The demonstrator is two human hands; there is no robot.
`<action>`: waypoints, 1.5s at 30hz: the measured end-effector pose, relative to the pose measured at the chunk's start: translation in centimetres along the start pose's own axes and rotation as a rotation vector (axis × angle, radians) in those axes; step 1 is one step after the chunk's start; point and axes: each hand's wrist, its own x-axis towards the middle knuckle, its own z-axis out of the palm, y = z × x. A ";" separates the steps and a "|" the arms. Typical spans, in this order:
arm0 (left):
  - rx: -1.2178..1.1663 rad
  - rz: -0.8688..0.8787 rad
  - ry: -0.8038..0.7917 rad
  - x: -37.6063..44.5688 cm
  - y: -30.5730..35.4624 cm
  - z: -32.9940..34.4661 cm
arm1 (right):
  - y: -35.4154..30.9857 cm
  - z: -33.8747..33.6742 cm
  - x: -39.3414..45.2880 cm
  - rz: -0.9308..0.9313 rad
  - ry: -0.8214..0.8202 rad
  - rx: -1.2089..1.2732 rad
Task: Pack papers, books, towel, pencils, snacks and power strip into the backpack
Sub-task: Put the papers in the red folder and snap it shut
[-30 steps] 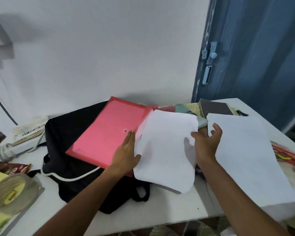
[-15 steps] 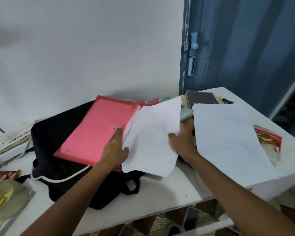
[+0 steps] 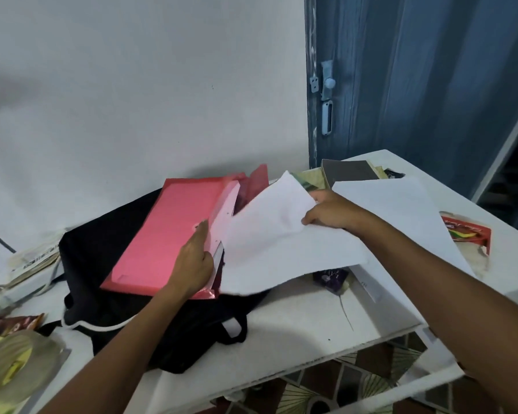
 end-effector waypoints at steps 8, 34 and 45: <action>0.021 0.080 -0.076 -0.4 0.6 -1.1 | -2.7 -0.3 1.3 -0.060 -0.009 -0.151; 0.115 0.170 -0.157 -2.3 1.4 -3.4 | -2.4 12.9 6.2 0.097 0.128 0.055; 0.065 0.129 -0.103 -2.1 1.2 -4.4 | -4.2 11.1 4.3 0.230 -0.330 0.271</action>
